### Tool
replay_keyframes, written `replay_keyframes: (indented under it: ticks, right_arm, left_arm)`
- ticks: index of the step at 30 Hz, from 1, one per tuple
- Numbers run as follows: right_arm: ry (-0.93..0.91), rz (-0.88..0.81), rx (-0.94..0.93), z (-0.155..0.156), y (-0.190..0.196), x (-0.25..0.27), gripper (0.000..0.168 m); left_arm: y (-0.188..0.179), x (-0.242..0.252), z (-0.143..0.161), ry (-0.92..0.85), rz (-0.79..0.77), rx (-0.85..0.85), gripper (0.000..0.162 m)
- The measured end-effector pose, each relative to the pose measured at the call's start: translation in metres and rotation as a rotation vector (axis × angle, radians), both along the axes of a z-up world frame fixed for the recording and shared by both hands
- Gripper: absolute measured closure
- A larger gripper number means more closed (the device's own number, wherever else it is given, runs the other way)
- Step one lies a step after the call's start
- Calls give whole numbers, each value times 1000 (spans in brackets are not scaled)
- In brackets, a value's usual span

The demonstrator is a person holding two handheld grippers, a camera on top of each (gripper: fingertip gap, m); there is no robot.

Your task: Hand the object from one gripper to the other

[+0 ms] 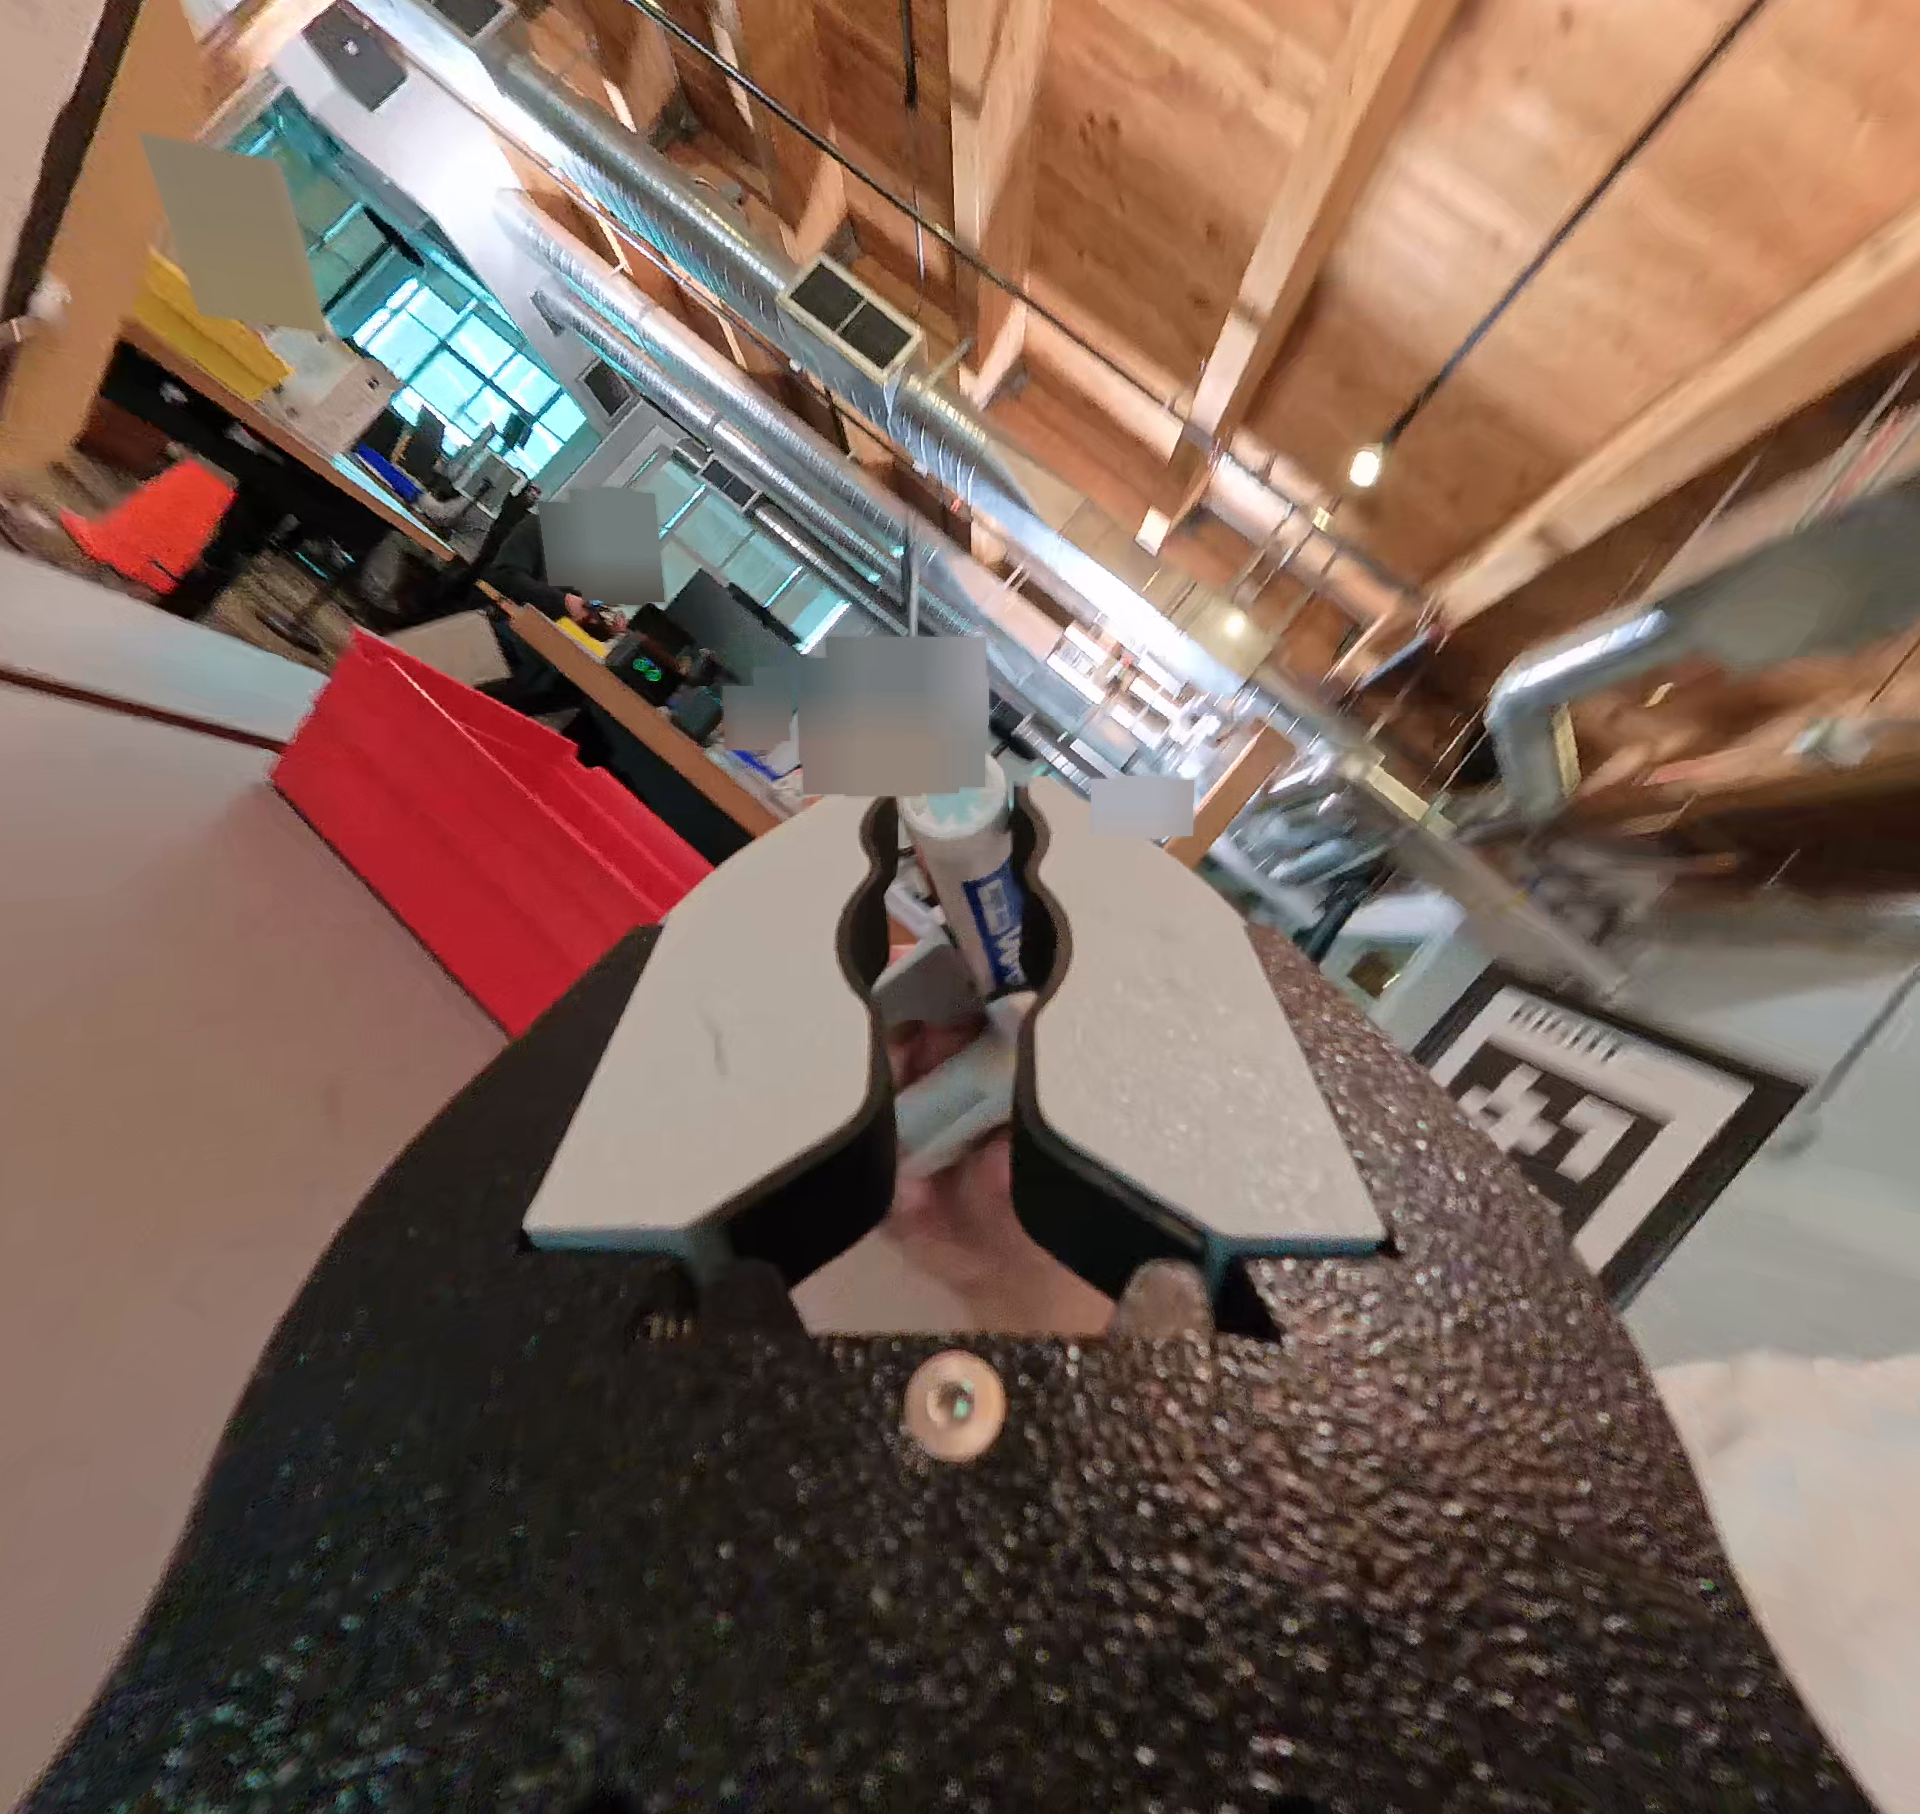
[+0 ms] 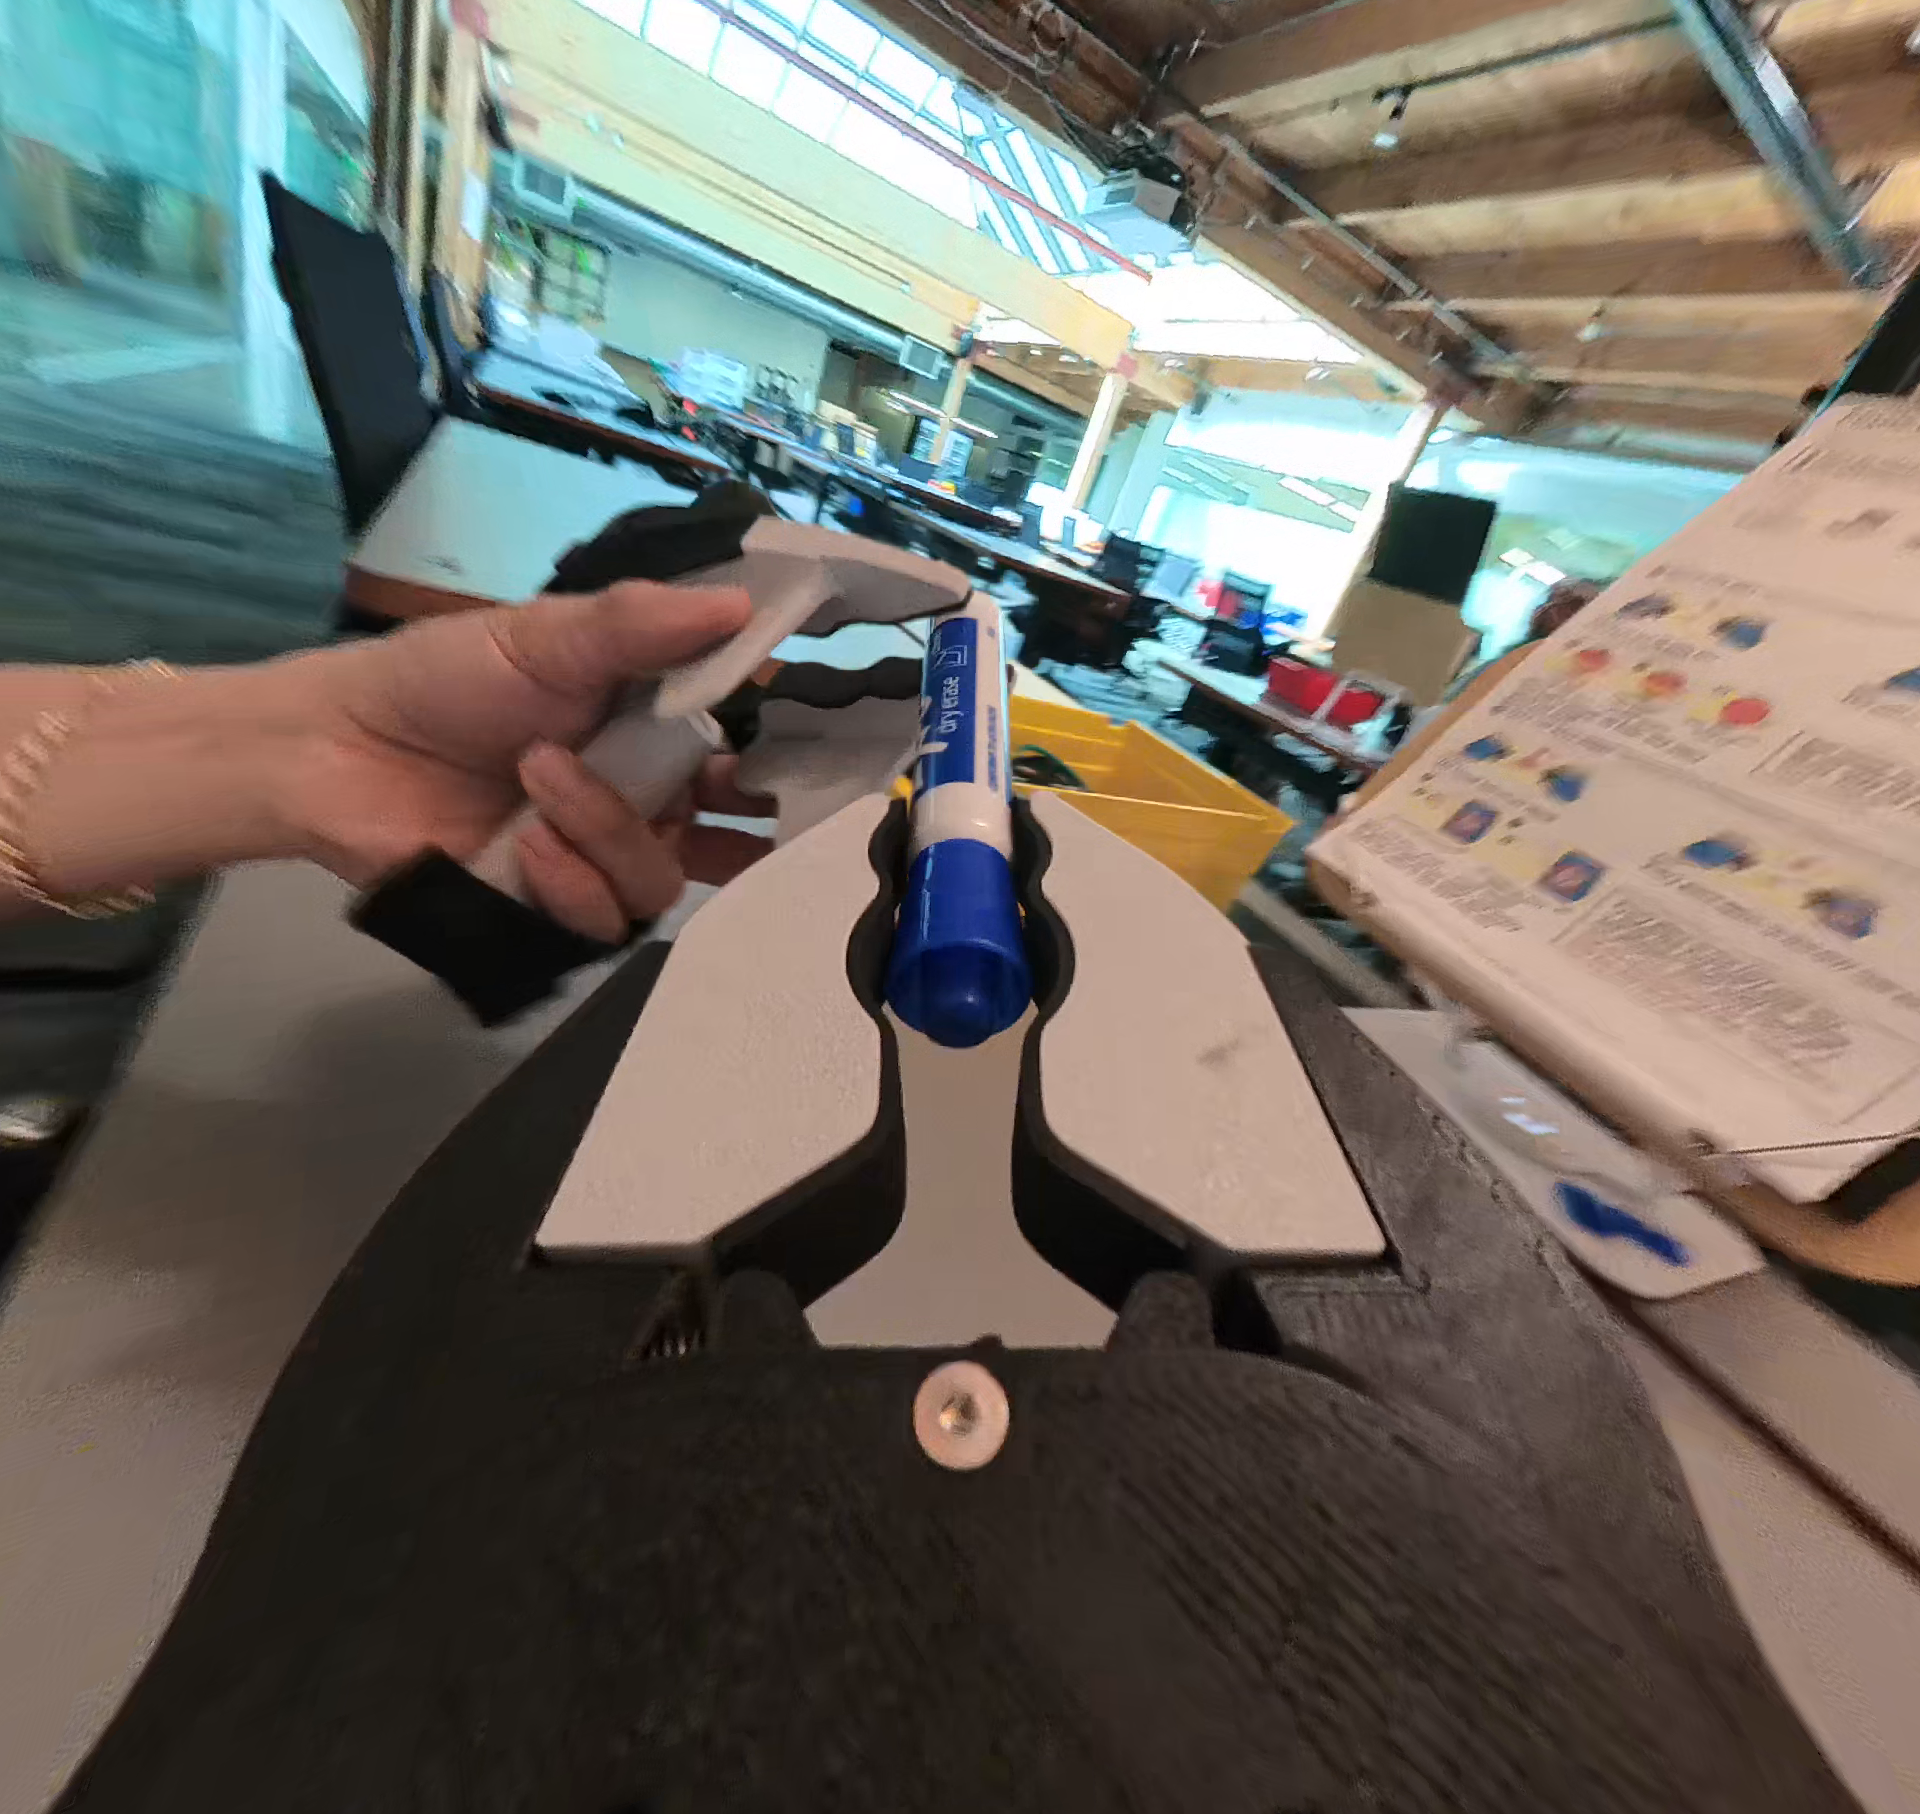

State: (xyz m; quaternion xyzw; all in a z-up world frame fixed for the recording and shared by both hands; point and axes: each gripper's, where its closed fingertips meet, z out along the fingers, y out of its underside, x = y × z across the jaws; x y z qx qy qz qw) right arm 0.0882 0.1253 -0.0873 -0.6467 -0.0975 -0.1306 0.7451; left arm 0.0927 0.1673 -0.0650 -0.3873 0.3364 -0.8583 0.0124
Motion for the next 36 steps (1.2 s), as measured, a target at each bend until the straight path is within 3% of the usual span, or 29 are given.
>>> replay_keyframes:
  ticks: [3,6,11,17,20,25,28,32,36]
  right_arm:
    - [299,164,0,5,0,-5,149]
    - [588,331,-31,5,-3,-10,149]
    - [850,487,-144,-7,-6,-17,149]
    - [957,583,-257,-21,-10,-28,149]
    - [969,586,-279,-25,-10,-29,149]
    - [857,494,-207,-20,-9,-16,149]
    - [572,357,-133,-15,-12,-5,132]
    - [181,224,-10,1,-23,-4,125]
    - [41,165,-41,-3,-21,-5,120]
  left_arm:
    - [-1,-7,4,-134,63,211,140]
    - [-9,-17,2,-292,128,542,124]
    - [-13,-28,-18,-588,294,1096,116]
    - [-21,-35,-37,-758,298,1310,120]
    - [-23,-33,-46,-770,293,1417,138]
    - [-25,-26,-58,-650,213,1407,142]
    - [-25,-23,-51,-496,125,1178,142]
    - [-22,-29,-40,-255,-108,866,142]
    - [-21,-33,-37,-99,-247,722,142]
